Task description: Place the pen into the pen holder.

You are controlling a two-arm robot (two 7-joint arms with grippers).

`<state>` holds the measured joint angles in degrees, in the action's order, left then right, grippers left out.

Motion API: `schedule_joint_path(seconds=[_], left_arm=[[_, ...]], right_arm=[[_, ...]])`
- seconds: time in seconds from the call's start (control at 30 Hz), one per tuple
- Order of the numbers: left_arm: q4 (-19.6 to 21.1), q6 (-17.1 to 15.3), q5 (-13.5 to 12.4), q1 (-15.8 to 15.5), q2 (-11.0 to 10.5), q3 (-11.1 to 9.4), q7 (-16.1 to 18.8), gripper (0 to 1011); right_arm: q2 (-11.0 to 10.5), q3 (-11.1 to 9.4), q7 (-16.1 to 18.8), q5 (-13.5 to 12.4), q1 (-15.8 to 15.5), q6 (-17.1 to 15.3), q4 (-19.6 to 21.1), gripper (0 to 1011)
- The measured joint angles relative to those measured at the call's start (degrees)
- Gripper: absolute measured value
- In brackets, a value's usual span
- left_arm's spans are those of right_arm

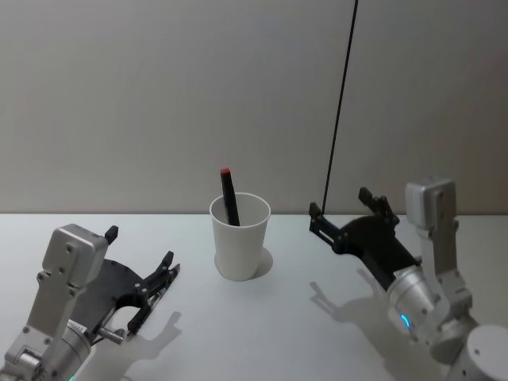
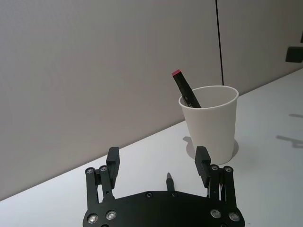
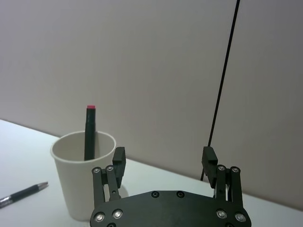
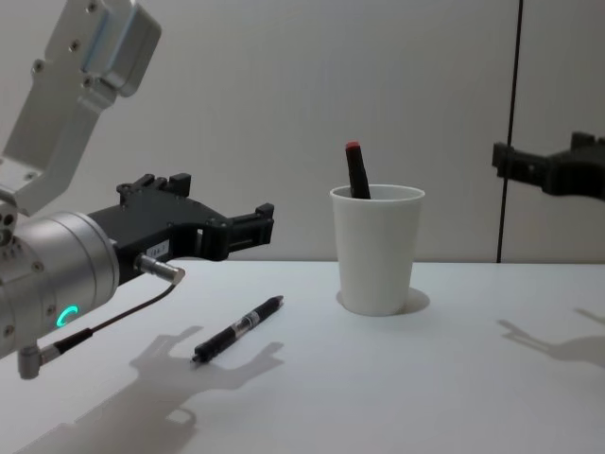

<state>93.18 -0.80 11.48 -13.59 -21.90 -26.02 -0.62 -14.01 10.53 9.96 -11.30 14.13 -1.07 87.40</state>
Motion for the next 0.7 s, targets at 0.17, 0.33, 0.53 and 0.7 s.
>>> schedule_joint_path(seconds=[0.17,0.33,0.53,0.7], left_arm=[[0.00,0.00,0.00,0.00,0.00,0.00,0.00,1003],[0.00,0.00,0.00,0.00,0.00,0.00,0.00,1003],[0.00,0.00,0.00,0.00,0.01,0.00,0.00,1003],[0.00,-0.12,0.08,-0.03,0.01,0.01,-0.40,1003]], right_arm=[[-1.11,0.53,-1.25,-1.07,-3.06,-0.21,2.82,1001],[-2.01,0.91,-2.29,-1.92,-5.60,-0.36,5.13,1001],[-3.24,1.46,-3.68,-3.07,-8.96,-0.55,8.32,1001],[-4.30,1.97,-4.89,-4.11,-11.96,-0.73,11.09,1001]])
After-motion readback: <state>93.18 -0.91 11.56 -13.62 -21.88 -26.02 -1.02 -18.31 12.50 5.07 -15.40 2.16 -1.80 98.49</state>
